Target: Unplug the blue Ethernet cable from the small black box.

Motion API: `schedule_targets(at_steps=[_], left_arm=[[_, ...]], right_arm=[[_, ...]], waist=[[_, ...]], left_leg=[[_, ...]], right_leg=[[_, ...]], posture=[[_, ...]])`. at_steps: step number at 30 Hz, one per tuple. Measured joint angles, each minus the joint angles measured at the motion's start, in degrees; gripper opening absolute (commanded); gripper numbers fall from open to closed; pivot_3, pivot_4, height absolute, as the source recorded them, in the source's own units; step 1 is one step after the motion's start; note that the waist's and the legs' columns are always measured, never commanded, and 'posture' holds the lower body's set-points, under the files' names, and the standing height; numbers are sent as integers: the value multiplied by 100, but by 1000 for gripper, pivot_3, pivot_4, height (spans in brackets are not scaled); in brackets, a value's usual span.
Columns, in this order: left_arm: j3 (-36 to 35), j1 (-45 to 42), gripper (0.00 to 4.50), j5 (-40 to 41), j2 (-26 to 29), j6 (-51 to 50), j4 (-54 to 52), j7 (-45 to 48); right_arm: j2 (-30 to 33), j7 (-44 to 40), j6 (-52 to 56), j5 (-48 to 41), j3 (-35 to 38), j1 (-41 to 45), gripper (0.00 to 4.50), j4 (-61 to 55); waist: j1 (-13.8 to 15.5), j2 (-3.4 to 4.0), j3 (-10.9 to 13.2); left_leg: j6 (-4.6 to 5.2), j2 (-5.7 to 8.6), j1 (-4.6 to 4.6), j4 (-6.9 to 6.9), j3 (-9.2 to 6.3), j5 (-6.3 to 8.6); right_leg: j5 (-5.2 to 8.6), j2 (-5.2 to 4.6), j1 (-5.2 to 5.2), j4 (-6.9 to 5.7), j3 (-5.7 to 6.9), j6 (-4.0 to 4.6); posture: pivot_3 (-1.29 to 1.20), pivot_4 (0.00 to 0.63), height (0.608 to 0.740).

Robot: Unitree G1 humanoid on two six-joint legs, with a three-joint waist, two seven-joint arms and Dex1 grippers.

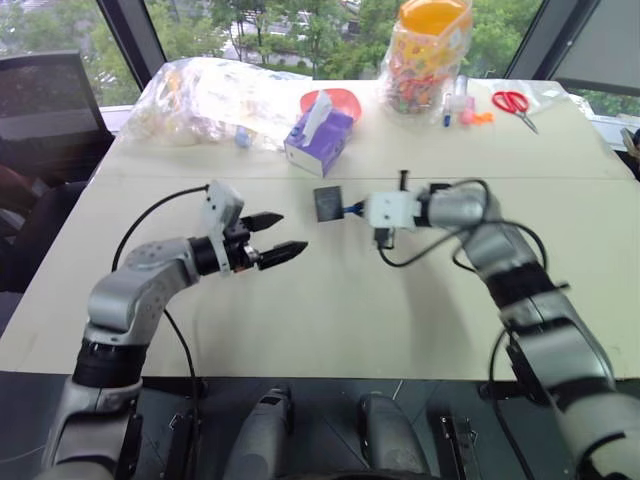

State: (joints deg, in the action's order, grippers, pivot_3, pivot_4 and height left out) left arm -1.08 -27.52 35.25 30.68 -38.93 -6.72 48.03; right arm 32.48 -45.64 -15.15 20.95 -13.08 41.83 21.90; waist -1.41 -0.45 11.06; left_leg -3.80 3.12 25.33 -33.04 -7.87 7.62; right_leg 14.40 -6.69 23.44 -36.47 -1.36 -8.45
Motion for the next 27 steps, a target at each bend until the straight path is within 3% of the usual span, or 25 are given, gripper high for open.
schedule_targets(at_steps=[5,10,17,27], left_arm=[[107,-738,4500,128,-190,-225,615,442],[278,-1285,4500,225,-414,-394,1055,958],[463,-1564,4500,240,-438,-515,1362,1512],[463,-1747,4500,141,-500,-411,1570,1617]], right_arm=[[199,1474,-149,552,601,-1353,18,-1739],[141,2327,-215,1104,730,-2024,18,-2798],[88,2740,-268,1508,630,-2236,18,-3216],[186,2640,-451,1466,480,-2353,18,-3297]], waist=[[-64,0,-1],[-113,0,-1],[-96,-1,0],[-92,-2,0]], left_leg=[[2,-3,-4,-7,6,-1],[3,-3,-6,-15,9,-2],[3,-3,-6,-17,8,-2],[3,-3,-6,-17,7,-2]], right_leg=[[7,0,-4,-2,-2,13],[8,-2,-8,-1,-4,17],[9,-2,-12,0,-4,20],[10,-2,-14,2,-3,21]], posture=[[0,150,728],[0,150,728],[0,150,728],[0,150,728]])
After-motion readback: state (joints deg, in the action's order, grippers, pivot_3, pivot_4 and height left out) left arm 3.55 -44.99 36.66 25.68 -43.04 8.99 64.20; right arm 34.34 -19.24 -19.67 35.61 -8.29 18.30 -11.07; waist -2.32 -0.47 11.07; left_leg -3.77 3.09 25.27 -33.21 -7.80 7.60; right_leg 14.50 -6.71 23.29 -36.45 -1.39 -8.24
